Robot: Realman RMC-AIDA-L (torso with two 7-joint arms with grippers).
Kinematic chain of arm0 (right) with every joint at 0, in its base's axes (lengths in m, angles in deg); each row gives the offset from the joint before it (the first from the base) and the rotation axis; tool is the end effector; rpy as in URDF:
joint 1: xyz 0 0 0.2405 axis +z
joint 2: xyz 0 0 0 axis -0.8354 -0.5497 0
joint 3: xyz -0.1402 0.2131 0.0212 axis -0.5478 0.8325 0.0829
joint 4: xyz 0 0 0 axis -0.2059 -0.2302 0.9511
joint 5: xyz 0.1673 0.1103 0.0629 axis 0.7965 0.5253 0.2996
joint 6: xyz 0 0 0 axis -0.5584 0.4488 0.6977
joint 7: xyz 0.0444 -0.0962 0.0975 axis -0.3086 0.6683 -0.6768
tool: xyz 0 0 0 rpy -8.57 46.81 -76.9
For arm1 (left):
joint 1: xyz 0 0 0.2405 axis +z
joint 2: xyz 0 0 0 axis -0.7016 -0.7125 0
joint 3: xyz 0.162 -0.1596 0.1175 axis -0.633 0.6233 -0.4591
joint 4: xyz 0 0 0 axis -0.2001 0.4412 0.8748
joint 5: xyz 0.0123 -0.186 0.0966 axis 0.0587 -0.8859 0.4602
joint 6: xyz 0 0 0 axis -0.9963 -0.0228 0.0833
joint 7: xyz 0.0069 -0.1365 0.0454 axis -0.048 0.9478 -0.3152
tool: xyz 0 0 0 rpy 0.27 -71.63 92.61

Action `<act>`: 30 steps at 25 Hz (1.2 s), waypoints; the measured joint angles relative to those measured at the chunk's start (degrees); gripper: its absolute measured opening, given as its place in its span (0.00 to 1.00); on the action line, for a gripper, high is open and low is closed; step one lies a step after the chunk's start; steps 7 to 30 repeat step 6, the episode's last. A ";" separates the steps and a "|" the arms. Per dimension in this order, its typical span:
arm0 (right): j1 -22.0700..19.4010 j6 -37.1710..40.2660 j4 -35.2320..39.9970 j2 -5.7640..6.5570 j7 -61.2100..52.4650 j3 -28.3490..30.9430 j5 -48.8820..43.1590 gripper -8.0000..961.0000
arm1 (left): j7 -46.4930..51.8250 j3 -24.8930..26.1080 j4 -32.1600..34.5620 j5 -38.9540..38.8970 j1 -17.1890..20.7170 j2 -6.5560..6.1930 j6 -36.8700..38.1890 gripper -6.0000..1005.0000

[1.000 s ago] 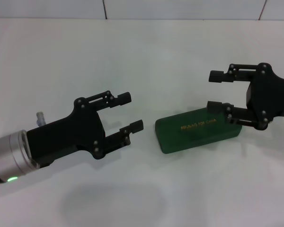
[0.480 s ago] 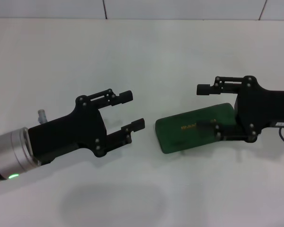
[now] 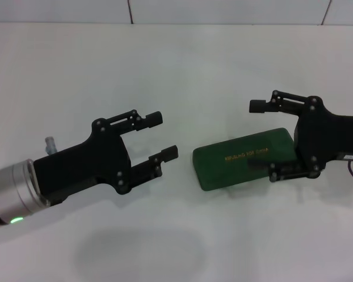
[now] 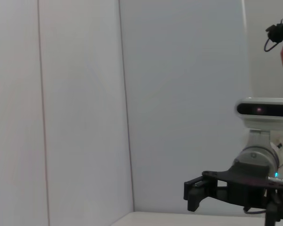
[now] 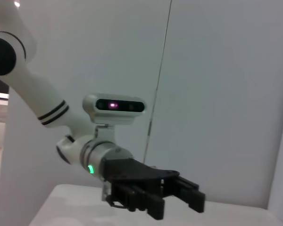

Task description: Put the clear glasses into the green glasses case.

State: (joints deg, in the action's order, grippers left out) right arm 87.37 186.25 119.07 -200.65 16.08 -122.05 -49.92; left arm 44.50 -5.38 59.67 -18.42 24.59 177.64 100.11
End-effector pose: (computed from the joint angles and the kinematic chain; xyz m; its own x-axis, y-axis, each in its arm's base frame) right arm 0.2298 0.3095 0.0088 0.7578 0.2114 -0.6172 0.0586 -0.9643 -0.2583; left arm -0.2563 0.2667 -0.0322 0.6802 -0.0855 0.7280 0.2012 -0.9333 -0.2975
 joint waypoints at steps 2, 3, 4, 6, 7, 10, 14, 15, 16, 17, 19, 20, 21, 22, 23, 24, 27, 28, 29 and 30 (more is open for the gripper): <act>-0.27 -0.51 -0.09 -0.09 0.21 0.17 0.43 0.90 | -0.44 0.08 -0.03 -0.11 0.22 0.20 0.00 0.59; -0.47 -0.78 -0.12 -0.13 0.29 0.17 0.68 0.91 | -0.61 0.09 -0.05 -0.16 0.27 0.30 0.00 0.59; -0.54 -0.86 -0.12 -0.15 0.30 0.11 0.78 0.92 | -0.64 0.10 -0.10 -0.16 0.27 0.37 0.00 0.59; -0.63 -0.90 -0.14 -0.16 0.32 -0.15 0.84 0.92 | -0.66 0.10 -0.41 -0.15 0.19 0.51 0.00 0.59; -0.63 -0.90 -0.14 -0.16 0.32 -0.15 0.84 0.92 | -0.66 0.10 -0.41 -0.15 0.19 0.51 0.00 0.59; -0.63 -0.90 -0.14 -0.16 0.32 -0.15 0.84 0.92 | -0.66 0.10 -0.41 -0.15 0.19 0.51 0.00 0.59; -0.63 -0.90 -0.14 -0.16 0.32 -0.15 0.84 0.92 | -0.66 0.10 -0.41 -0.15 0.19 0.51 0.00 0.59; -0.63 -0.90 -0.14 -0.16 0.32 -0.15 0.84 0.92 | -0.66 0.10 -0.41 -0.15 0.19 0.51 0.00 0.59; -0.63 -0.90 -0.14 -0.16 0.32 -0.15 0.84 0.92 | -0.66 0.10 -0.41 -0.15 0.19 0.51 0.00 0.59; -0.63 -0.90 -0.14 -0.16 0.32 -0.15 0.84 0.92 | -0.66 0.10 -0.41 -0.15 0.19 0.51 0.00 0.59; -0.63 -0.90 -0.14 -0.16 0.32 -0.15 0.84 0.92 | -0.66 0.10 -0.41 -0.15 0.19 0.51 0.00 0.59; -0.63 -0.90 -0.14 -0.16 0.32 -0.15 0.84 0.92 | -0.66 0.10 -0.41 -0.15 0.19 0.51 0.00 0.59; -0.63 -0.90 -0.14 -0.16 0.32 -0.15 0.84 0.92 | -0.66 0.10 -0.41 -0.15 0.19 0.51 0.00 0.59; -0.63 -0.90 -0.14 -0.16 0.32 -0.15 0.84 0.92 | -0.66 0.10 -0.41 -0.15 0.19 0.51 0.00 0.59; -0.63 -0.90 -0.14 -0.16 0.32 -0.15 0.84 0.92 | -0.66 0.10 -0.41 -0.15 0.19 0.51 0.00 0.59; -0.63 -0.90 -0.14 -0.16 0.32 -0.15 0.84 0.92 | -0.66 0.10 -0.41 -0.15 0.19 0.51 0.00 0.59; -0.63 -0.90 -0.14 -0.16 0.32 -0.15 0.84 0.92 | -0.66 0.10 -0.41 -0.15 0.19 0.51 0.00 0.59; -0.63 -0.90 -0.14 -0.16 0.32 -0.15 0.84 0.92 | -0.66 0.10 -0.41 -0.15 0.19 0.51 0.00 0.59; -0.63 -0.90 -0.14 -0.16 0.32 -0.15 0.84 0.92 | -0.66 0.10 -0.41 -0.15 0.19 0.51 0.00 0.59; -0.63 -0.90 -0.14 -0.16 0.32 -0.15 0.84 0.92 | -0.66 0.10 -0.41 -0.15 0.19 0.51 0.00 0.59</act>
